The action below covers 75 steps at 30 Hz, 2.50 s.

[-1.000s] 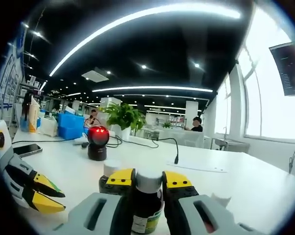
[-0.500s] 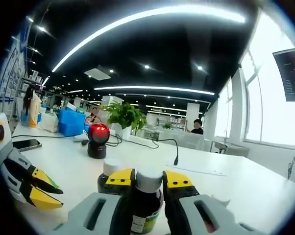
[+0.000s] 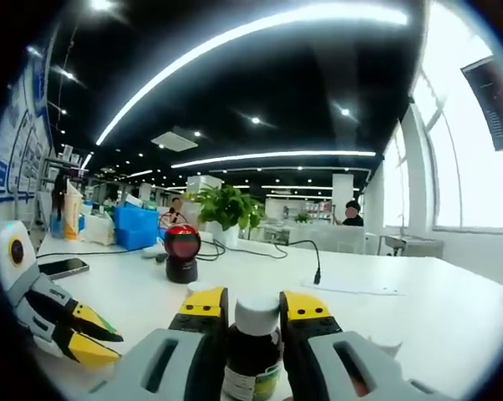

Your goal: Rotate the medicine bottle to make it face forward pick up the medicine bottle inspect the drug traceability code place the medicine on the table

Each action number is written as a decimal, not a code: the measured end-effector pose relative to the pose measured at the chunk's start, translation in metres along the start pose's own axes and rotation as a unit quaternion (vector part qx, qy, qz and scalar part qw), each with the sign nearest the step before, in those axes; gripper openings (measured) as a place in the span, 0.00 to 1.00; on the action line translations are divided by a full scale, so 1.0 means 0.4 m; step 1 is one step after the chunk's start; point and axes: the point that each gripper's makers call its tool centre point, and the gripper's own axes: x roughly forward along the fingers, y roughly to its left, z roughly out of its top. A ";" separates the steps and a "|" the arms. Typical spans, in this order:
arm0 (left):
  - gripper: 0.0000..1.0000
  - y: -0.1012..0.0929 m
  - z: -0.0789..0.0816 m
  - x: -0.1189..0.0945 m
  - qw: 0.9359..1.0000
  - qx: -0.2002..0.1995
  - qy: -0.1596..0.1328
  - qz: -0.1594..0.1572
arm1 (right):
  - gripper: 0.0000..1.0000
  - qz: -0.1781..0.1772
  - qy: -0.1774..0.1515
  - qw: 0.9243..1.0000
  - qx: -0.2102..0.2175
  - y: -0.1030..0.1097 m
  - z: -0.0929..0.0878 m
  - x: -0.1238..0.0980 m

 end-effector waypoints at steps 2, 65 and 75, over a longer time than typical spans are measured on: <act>0.04 -0.001 0.000 0.000 1.000 0.001 0.000 0.000 | 0.20 0.010 -0.003 1.000 0.016 -0.002 0.001 -0.001; 0.04 -0.002 0.000 0.001 1.000 0.001 0.000 -0.001 | 0.17 -0.007 0.010 1.000 0.010 0.004 -0.014 0.007; 0.04 -0.003 0.000 0.000 1.000 0.002 -0.001 -0.001 | 0.17 -0.040 0.007 0.999 -0.022 0.005 -0.016 0.010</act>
